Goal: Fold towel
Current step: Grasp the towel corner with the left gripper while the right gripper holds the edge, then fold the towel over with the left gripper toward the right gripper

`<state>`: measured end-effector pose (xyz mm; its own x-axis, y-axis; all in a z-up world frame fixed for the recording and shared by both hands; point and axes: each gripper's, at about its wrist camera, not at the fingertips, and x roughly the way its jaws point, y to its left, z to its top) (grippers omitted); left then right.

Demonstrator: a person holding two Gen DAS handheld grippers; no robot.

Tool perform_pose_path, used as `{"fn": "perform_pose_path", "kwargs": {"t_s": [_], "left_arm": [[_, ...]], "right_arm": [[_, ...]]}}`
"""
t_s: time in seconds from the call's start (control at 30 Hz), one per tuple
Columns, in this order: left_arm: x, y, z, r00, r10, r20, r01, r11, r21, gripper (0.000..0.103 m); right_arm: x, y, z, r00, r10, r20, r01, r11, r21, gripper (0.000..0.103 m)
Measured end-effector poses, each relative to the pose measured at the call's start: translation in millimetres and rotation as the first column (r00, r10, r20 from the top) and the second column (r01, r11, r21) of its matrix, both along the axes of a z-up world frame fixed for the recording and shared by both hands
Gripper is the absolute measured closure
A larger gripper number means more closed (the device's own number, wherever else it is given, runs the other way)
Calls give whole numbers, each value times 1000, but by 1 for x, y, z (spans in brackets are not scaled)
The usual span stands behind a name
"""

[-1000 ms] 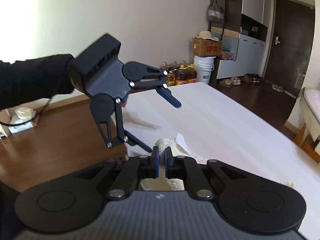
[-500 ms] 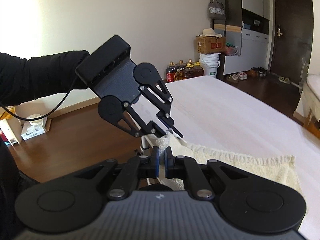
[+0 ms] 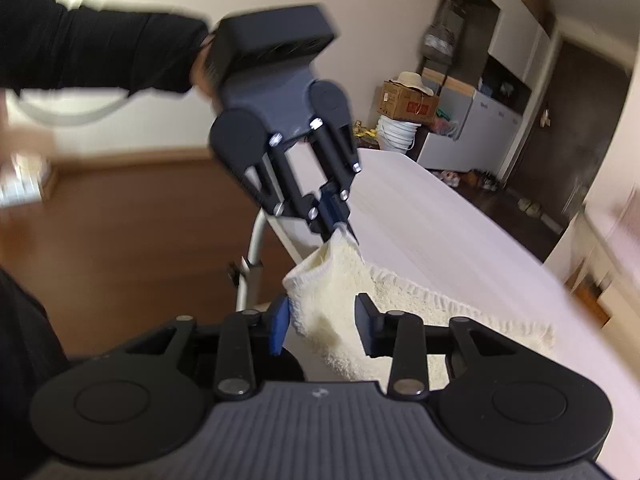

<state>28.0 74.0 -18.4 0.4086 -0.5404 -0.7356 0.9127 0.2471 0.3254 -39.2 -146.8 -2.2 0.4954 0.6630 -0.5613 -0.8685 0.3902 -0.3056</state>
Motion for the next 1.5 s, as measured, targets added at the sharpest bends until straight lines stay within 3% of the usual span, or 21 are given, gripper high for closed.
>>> {"fn": "perform_pose_path", "kwargs": {"t_s": [0.2, 0.23, 0.27, 0.3, 0.37, 0.43, 0.5, 0.63, 0.7, 0.8, 1.0, 1.13, 1.3, 1.5], "left_arm": [[2, 0, 2, 1000, 8, -13, -8, 1000, -6, 95], [0, 0, 2, 1000, 8, -11, -8, 1000, -3, 95], [-1, 0, 3, 1000, 7, -8, -7, 1000, 1, 95], [-2, 0, 4, 1000, 4, -3, -4, 1000, 7, 95], [-6, -2, 7, 1000, -7, 4, 7, 1000, 22, 95], [-8, -5, 11, 1000, -25, 16, 24, 999, 45, 95], [-7, -10, 19, 999, -47, 20, 46, 997, 65, 95], [3, -32, 38, 996, -75, 38, 71, 991, 115, 95], [13, -46, 44, 997, -56, 50, 49, 990, 129, 95], [38, -76, 54, 998, -1, 58, -7, 990, 140, 95], [84, -132, 53, 998, -27, 63, 15, 983, 184, 95], [112, -160, 41, 998, -31, 48, 20, 978, 210, 95], [138, -179, 24, 999, -24, 22, 18, 973, 232, 94], [155, -187, 12, 1000, -4, -3, 4, 975, 222, 93]], "right_arm": [[-22, 23, -17, 987, 33, 156, -18, 995, -95, 65], [-24, 26, -19, 982, 37, 186, -17, 994, -107, 74], [-26, 28, -19, 979, 35, 199, -14, 994, -109, 91], [-25, 27, -18, 980, 31, 195, -11, 995, -99, 97], [-24, 26, -15, 983, 17, 182, -4, 997, -73, 96], [-15, 17, -5, 995, -19, 98, 19, 1000, -5, 97], [2, 0, 7, 997, -57, -58, 62, 992, 106, 97], [34, -38, 23, 954, -107, -278, 187, 943, 276, 97], [48, -58, 25, 930, -137, -341, 256, 908, 333, 97], [65, -84, 23, 896, -199, -396, 359, 851, 384, 97], [98, -132, 5, 802, -300, -516, 550, 707, 444, 97], [118, -156, -9, 744, -329, -582, 631, 634, 447, 97], [139, -172, -28, 683, -353, -640, 693, 591, 413, 97], [156, -181, -41, 655, -365, -662, 718, 573, 395, 97]]}}
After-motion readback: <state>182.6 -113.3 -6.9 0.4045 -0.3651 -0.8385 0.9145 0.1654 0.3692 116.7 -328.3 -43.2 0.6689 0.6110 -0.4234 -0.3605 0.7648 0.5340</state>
